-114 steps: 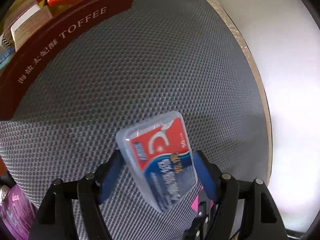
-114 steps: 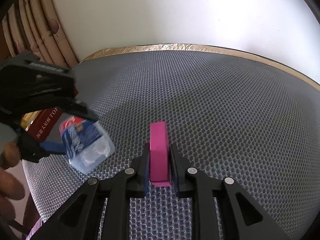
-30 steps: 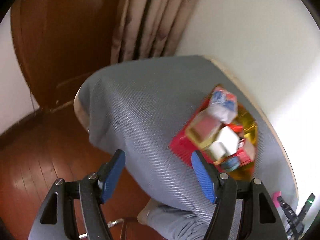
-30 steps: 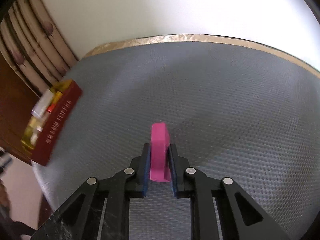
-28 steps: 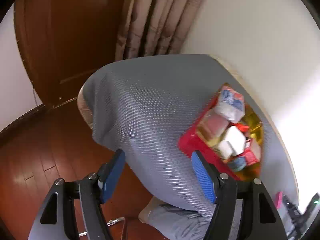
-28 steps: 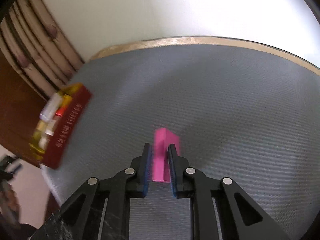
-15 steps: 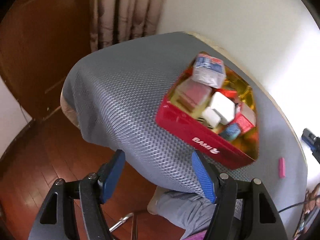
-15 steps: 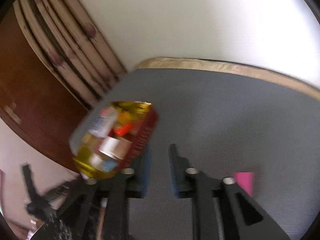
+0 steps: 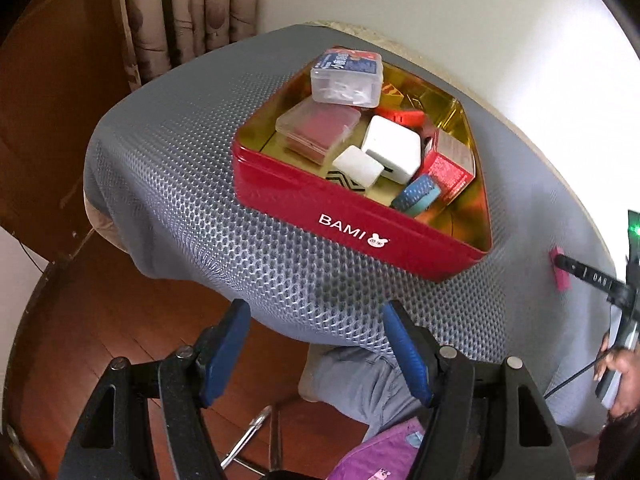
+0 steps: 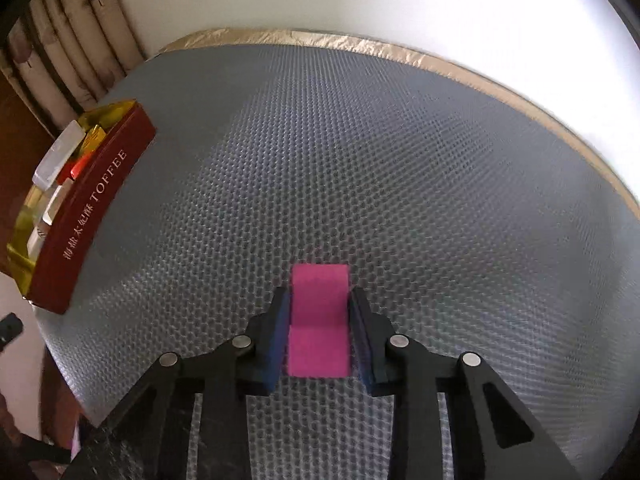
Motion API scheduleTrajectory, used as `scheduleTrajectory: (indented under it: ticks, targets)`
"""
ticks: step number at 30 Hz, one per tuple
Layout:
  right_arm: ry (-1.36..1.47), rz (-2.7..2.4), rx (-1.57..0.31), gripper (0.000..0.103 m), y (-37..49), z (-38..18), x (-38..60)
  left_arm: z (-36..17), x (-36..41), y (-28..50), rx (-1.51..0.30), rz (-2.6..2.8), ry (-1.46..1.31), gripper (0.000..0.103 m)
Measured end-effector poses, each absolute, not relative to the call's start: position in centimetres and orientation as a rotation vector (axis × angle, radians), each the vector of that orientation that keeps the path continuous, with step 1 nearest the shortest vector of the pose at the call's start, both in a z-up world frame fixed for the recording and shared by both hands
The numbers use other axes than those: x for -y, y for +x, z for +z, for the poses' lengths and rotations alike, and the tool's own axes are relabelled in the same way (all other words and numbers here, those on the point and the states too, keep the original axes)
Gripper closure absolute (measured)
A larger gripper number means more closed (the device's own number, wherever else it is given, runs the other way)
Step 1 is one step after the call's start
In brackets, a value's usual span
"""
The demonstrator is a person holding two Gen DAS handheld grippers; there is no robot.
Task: Organize rigid objects
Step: 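Carry the pink eraser into the tin with the right tool and release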
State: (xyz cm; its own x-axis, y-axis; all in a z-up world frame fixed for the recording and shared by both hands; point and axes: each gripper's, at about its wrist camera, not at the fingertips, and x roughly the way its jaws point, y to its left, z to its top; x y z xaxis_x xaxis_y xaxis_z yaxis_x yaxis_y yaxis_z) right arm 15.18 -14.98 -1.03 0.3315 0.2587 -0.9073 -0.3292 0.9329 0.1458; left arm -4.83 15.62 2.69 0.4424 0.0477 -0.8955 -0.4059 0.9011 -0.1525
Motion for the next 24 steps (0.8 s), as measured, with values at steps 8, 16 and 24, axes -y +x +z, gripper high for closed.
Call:
scheduleTrajectory:
  ticks: [8,16,24]
  targets:
    - [-0.083,0.431,-1.168,0.075,14.8,-0.1,14.9,2.2,-16.5,-5.1,-1.095,0.295,-0.427,0.032]
    - [0.125,0.666,-1.092,0.075,15.1,7.3,9.5,3.1,-17.1,-5.4,-1.035,0.328,-0.431,0.032]
    - [0.125,0.844,-1.102,0.075,16.1,8.1,-2.1,5.0,-16.1,-5.8,-0.895,0.442,-0.247,0.032]
